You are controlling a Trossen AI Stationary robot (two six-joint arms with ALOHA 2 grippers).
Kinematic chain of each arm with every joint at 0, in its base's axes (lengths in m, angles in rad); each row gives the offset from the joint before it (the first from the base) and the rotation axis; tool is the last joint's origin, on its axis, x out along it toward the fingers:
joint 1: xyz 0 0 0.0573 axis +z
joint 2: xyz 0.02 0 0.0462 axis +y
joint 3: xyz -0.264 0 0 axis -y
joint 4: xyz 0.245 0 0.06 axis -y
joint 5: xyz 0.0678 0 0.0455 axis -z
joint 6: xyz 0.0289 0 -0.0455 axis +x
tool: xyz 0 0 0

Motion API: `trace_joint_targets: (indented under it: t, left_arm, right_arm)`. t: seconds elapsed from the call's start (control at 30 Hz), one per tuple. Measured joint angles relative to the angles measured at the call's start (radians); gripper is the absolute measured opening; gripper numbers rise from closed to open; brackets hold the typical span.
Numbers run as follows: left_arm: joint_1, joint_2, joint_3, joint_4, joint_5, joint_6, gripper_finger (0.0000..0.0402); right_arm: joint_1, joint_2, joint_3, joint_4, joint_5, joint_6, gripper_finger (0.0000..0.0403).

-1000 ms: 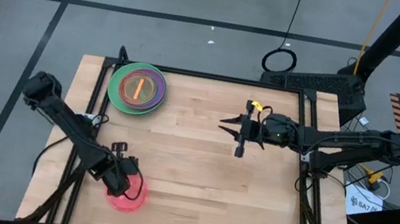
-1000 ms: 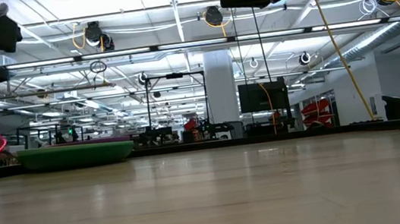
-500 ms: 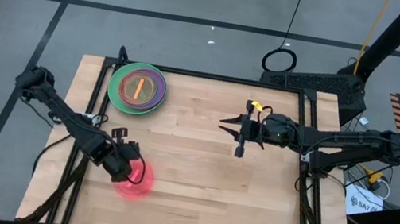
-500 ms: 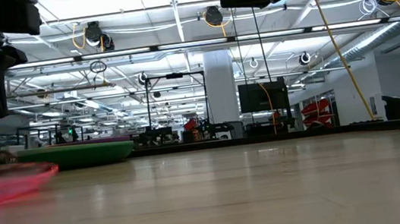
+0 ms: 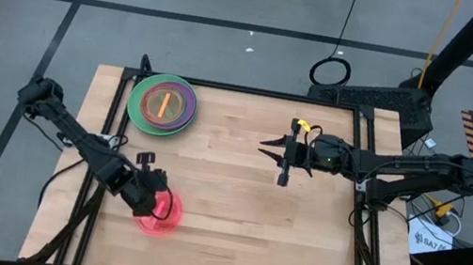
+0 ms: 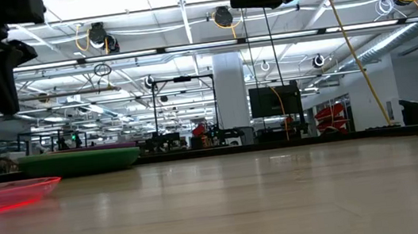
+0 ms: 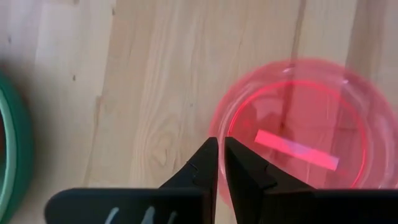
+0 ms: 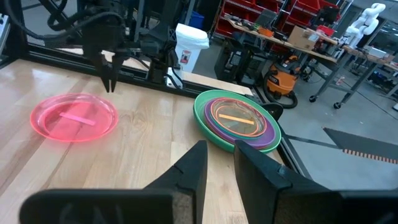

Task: Stack plastic plates
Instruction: Stack the transparent pink plate on top of the transparent orange plate

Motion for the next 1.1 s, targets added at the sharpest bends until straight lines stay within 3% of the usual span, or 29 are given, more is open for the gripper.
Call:
trace_joint_targets:
  t: [0.4,0.67,1.1]
  left_arm:
    - [-0.077,0.0,-0.029,0.081,-0.128,0.002,0.0035]
    - [-0.076,0.0,-0.245,0.374,-0.061,0.023,0.0035]
    - [-0.04,0.0,-0.265,0.388,-0.007,-0.088,0.0035]
  right_arm:
    - [0.0,0.0,0.0,0.0,0.0,0.0,0.0073]
    - [0.0,0.0,0.0,0.0,0.0,0.0,0.0073]
    - [0.0,0.0,0.0,0.0,0.0,0.0,0.0073]
